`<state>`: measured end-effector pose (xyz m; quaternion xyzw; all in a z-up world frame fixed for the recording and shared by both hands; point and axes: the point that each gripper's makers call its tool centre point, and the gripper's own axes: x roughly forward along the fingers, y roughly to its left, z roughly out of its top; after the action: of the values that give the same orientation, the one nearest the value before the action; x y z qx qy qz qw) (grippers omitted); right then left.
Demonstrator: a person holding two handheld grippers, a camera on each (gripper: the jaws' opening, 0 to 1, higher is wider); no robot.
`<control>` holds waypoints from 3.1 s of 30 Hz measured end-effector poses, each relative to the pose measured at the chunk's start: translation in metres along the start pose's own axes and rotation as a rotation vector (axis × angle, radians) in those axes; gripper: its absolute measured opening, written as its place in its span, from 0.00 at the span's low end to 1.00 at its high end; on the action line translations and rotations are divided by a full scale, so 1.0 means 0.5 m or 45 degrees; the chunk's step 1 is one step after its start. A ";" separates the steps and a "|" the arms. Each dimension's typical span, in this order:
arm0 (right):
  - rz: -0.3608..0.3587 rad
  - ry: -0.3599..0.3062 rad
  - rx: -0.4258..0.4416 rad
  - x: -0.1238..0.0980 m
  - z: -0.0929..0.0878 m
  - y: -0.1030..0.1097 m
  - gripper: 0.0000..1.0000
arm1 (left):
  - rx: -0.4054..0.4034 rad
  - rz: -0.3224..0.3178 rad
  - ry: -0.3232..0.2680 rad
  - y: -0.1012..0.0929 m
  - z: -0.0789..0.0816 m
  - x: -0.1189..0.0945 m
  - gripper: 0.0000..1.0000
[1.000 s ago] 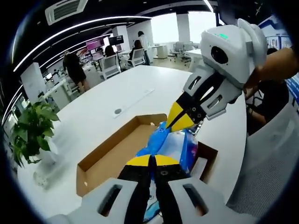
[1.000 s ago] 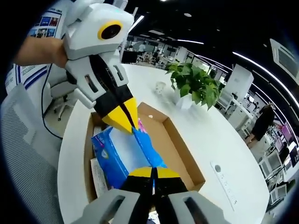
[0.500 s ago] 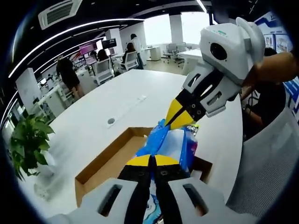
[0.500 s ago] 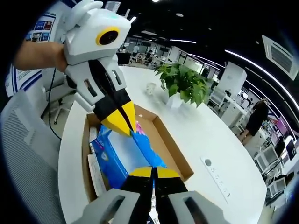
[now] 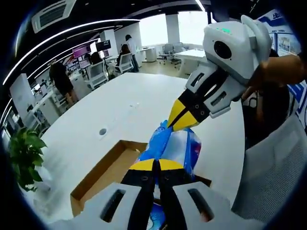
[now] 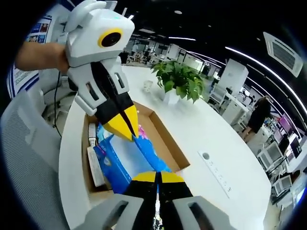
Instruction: Operate the shoe box by opening the lid, removing the specified soft item, and placing it in the target area until the item is outside and the box remains undamaged.
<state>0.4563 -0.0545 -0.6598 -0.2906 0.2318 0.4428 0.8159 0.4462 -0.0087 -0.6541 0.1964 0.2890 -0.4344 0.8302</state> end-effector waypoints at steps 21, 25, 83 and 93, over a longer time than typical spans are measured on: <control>-0.072 0.036 0.053 -0.070 -0.095 -0.061 0.00 | 0.058 -0.103 -0.006 -0.064 0.067 0.095 0.00; -0.085 0.045 0.057 -0.084 -0.115 -0.072 0.00 | 0.073 -0.123 -0.004 -0.077 0.080 0.114 0.00; -0.130 0.300 0.085 -0.142 -0.433 -0.201 0.00 | 0.131 -0.362 0.020 -0.237 0.137 0.430 0.00; -0.133 0.341 0.077 -0.140 -0.472 -0.217 0.00 | 0.117 -0.378 0.013 -0.242 0.140 0.484 0.00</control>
<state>0.4860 -0.3038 -0.7569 -0.3339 0.3366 0.3499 0.8080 0.4775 -0.2623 -0.7677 0.1917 0.2989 -0.5642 0.7454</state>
